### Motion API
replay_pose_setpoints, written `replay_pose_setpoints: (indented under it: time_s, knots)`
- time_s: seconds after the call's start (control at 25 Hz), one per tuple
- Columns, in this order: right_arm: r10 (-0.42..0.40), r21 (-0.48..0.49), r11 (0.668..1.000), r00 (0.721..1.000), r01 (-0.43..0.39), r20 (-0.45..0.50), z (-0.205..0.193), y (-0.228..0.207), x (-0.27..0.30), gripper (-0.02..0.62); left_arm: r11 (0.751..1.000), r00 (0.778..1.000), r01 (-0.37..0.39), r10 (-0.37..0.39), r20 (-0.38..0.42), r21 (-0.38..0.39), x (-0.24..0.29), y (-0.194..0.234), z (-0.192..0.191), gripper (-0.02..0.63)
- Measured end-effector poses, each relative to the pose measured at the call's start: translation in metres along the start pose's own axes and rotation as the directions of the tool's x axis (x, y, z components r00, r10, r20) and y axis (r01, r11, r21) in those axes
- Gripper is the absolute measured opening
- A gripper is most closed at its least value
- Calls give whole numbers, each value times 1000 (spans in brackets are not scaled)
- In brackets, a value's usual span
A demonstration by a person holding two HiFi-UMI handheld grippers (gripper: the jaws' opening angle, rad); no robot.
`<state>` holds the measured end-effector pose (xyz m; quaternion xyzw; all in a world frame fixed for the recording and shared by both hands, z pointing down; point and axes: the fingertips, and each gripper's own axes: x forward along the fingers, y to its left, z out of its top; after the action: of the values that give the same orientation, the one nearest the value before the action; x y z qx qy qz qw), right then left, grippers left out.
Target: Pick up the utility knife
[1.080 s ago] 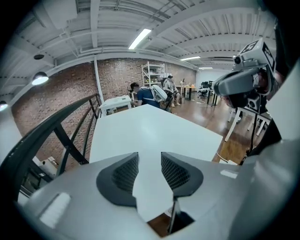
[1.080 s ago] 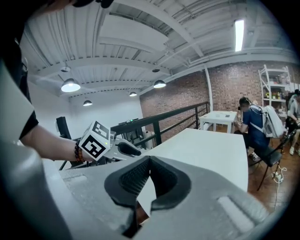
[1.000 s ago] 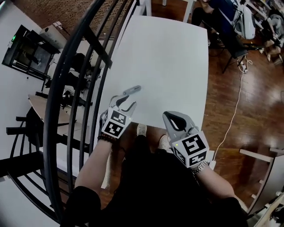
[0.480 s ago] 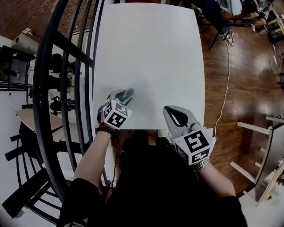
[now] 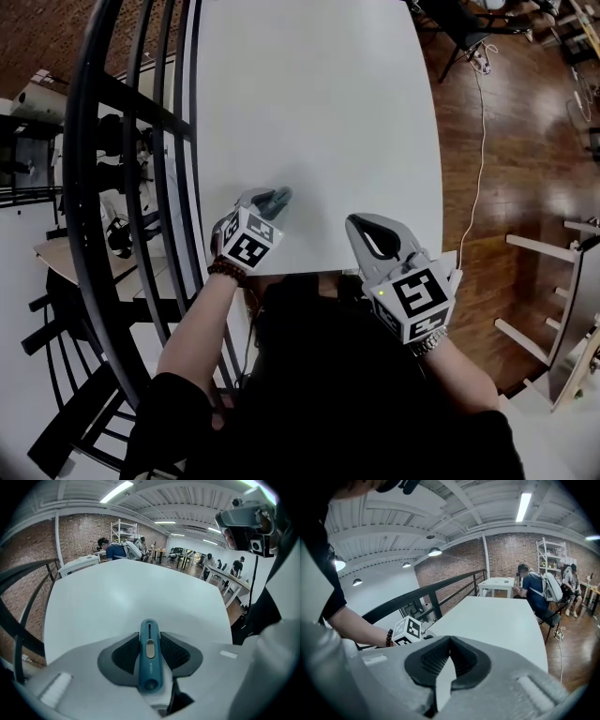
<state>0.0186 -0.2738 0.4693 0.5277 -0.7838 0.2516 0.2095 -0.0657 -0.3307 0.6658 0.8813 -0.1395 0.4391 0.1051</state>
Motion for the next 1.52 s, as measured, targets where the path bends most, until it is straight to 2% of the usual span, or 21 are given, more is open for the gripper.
replay_pose_setpoints:
  time_s: [0.12, 0.28, 0.52, 0.72, 0.92, 1.32, 1.52]
  knots:
    - [6, -13, 1000, 1000, -5, 16, 5, 5, 0, -8, 1000, 1000, -2, 2, 1, 26, -1, -3, 1, 160]
    - [15, -4, 1000, 1000, -15, 18, 4, 2, -7, -8, 1000, 999, -23, 22, 27, 14, -14, -8, 12, 158]
    - [50, -32, 998, 998, -49, 32, 5, -5, -17, -8, 996, 990, -87, 89, 113, -23, -42, -16, 50, 156]
    - [74, -77, 995, 995, -69, 64, 17, -18, -28, -8, 989, 970, -134, 142, 197, -56, -69, -34, 96, 156]
    - [78, -104, 992, 987, -64, 138, 34, -33, -45, -8, 985, 949, -145, 166, 270, -94, -91, -53, 143, 156]
    - [87, -114, 991, 975, -65, 203, 45, -55, -62, -8, 975, 896, -187, 220, 386, -123, -123, -66, 207, 156]
    - [91, -117, 991, 973, -67, 213, 48, -60, -68, -8, 973, 884, -186, 226, 409, -134, -127, -73, 223, 156]
